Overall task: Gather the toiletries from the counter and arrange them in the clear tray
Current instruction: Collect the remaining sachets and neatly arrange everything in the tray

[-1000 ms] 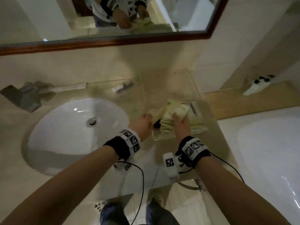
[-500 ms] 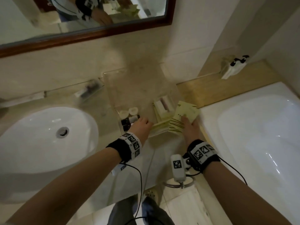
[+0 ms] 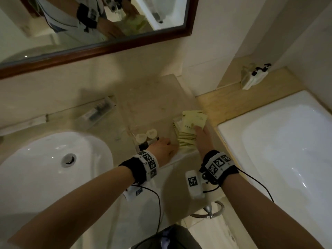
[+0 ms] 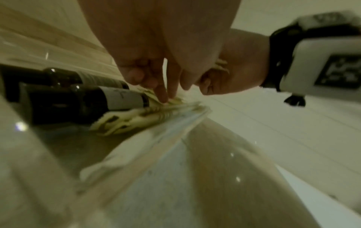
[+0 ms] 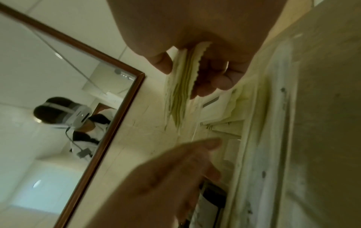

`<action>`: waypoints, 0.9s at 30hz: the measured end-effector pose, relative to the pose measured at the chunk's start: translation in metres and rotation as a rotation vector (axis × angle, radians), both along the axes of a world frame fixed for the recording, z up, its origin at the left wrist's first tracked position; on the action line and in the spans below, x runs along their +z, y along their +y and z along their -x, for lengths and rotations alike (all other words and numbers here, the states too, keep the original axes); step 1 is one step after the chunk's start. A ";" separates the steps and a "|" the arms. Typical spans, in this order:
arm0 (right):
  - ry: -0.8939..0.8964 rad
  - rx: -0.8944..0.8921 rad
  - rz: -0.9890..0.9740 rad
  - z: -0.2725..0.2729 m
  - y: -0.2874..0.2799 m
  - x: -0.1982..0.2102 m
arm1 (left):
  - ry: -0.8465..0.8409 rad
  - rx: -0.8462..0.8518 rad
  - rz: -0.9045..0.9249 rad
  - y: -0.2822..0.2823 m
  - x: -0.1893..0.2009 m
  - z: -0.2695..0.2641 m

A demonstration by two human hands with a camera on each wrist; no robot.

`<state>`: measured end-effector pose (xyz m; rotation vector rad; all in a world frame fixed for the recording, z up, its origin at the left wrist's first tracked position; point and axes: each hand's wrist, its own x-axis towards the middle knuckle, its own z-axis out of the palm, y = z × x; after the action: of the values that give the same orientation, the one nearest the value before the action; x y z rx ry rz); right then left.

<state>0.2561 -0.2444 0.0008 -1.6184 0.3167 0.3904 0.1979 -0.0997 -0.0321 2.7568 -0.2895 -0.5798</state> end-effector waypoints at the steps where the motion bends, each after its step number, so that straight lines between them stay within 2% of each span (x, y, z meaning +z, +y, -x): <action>1: 0.022 0.052 0.041 -0.001 0.005 0.000 | 0.033 0.112 0.132 0.003 0.005 -0.003; 4: 0.024 0.323 0.320 -0.004 0.018 -0.005 | 0.089 0.522 0.402 0.012 0.017 -0.010; 5: 0.012 0.395 0.383 -0.004 0.023 -0.006 | 0.075 0.611 0.418 0.014 0.021 -0.012; 7: -0.016 0.498 0.465 -0.008 0.030 -0.008 | 0.088 0.668 0.408 0.019 0.025 -0.016; 10: -0.094 0.704 0.706 -0.015 0.038 -0.013 | 0.080 0.597 0.208 0.022 0.020 -0.022; 12: -0.192 0.741 0.840 -0.015 0.041 -0.018 | 0.002 0.521 0.004 0.023 0.017 -0.019; 14: -0.288 0.752 0.897 -0.017 0.042 -0.022 | -0.049 0.493 -0.094 0.021 0.012 -0.015; 20: -0.380 0.845 0.814 -0.032 0.028 -0.025 | -0.038 0.233 -0.209 0.015 0.004 -0.012; 24: -0.488 0.738 0.793 -0.046 0.012 -0.022 | -0.024 0.233 -0.218 0.006 0.006 -0.018; 27: -0.467 0.749 0.805 -0.056 -0.001 -0.026 | -0.026 0.266 -0.210 0.003 0.006 -0.024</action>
<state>0.3121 -0.2458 -0.0256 -2.5374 -0.5906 0.4522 0.2223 -0.0969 -0.0260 2.9366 0.1398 -0.5309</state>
